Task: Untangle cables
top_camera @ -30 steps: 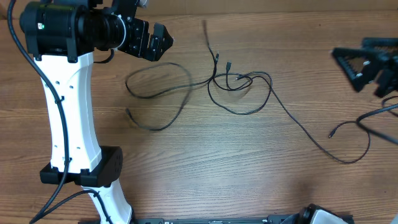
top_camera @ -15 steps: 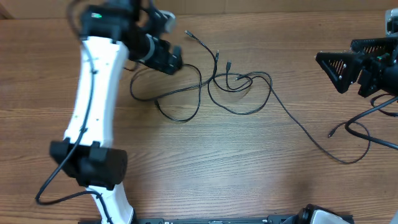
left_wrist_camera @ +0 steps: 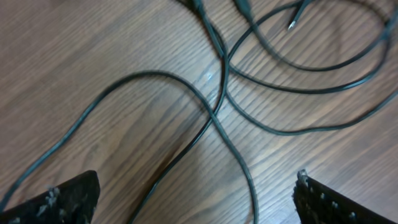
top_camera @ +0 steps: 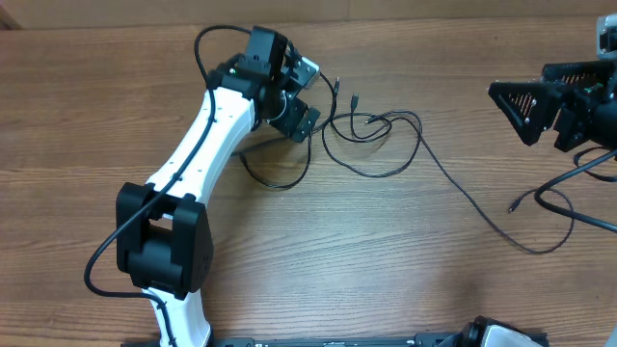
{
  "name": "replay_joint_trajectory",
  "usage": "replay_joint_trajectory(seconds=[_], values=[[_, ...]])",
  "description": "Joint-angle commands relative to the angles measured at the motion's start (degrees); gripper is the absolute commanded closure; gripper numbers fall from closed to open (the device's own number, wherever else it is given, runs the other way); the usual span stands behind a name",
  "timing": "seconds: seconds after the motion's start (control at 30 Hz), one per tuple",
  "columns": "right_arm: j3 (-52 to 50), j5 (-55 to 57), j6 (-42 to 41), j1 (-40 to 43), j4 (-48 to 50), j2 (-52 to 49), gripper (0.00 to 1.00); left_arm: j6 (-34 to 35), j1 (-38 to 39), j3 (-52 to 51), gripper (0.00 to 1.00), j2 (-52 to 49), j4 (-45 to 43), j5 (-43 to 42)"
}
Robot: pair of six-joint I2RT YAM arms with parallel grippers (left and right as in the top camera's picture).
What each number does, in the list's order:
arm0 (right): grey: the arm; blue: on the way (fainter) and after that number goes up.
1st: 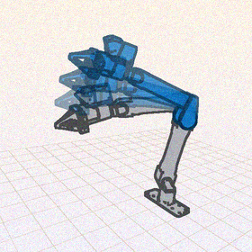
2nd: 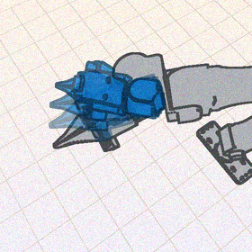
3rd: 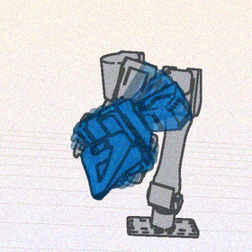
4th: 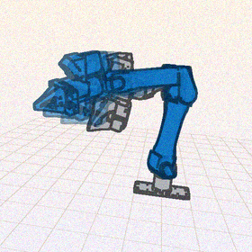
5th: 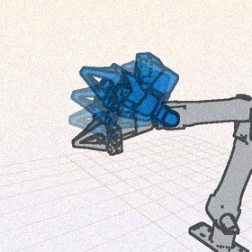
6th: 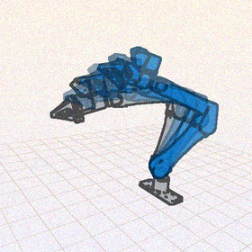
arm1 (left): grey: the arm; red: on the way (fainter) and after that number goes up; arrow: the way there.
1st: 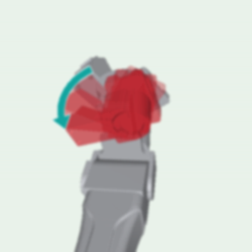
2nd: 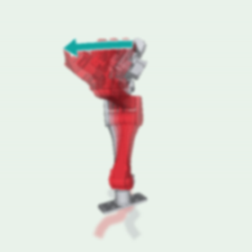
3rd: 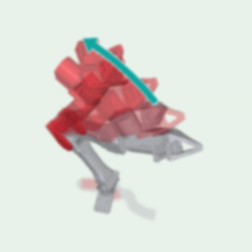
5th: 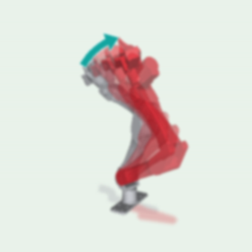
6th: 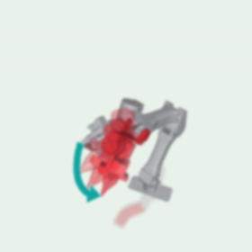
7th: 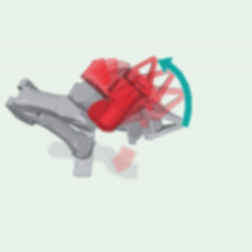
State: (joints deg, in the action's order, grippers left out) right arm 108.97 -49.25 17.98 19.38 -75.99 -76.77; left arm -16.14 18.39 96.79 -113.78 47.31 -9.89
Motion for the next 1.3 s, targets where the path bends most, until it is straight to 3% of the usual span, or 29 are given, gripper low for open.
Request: replay_joint_trajectory(seconds=[0.0, 0.27, 0.6, 0.7, 0.77, 0.83, 0.93, 1.0, 1.13, 1.27], values=[[1.0, -1.7, -0.1, -0.5, 0.2, 0.1, 0.0, 4.7, 0.2, -5.5, 0.0, 0.6, -4.1, 1.4], [1.0, -2.8, -0.1, -1.0, -0.2, 0.1, 0.0, 16.0, 0.7, -8.1, 0.1, -2.6, -10.4, 1.3], [1.0, -2.9, 0.3, -4.5, 0.5, 0.1, 0.0, 14.8, 5.7, -8.1, 0.15, -11.2, -13.6, 0.9], [1.0, -2.9, 0.3, -5.2, 0.7, 0.1, 0.0, 14.3, 6.8, -8.1, 0.28, -11.5, -14.6, 1.1], [1.0, -2.9, 0.3, -5.2, 0.7, 0.1, 0.0, 14.2, 6.9, -8.1, 0.42, -11.5, -15.3, 1.1], [1.0, -2.9, 0.3, -5.2, 0.7, 0.1, 0.0, 14.2, 6.9, -8.1, 0.84, -11.5, -15.5, 1.1], [1.0, -2.9, 0.3, -5.2, 0.7, 0.1, 0.0, 14.2, 6.8, -8.1, 0.83, -11.5, -15.4, 1.6], [1.0, -2.9, 0.3, -5.2, 0.7, 0.1, 0.0, 14.2, 6.8, -8.1, 0.96, -11.5, -15.2, 1.6], [1.0, -2.9, 0.3, -5.2, 0.7, 0.1, 0.0, 14.2, 6.7, -8.0, 0.96, -11.5, -15.0, 2.3], [1.0, -0.7, 0.3, -5.2, 0.8, 0.1, 0.0, 14.6, 5.9, -4.7, 0.96, -11.3, -9.8, 9.1]])
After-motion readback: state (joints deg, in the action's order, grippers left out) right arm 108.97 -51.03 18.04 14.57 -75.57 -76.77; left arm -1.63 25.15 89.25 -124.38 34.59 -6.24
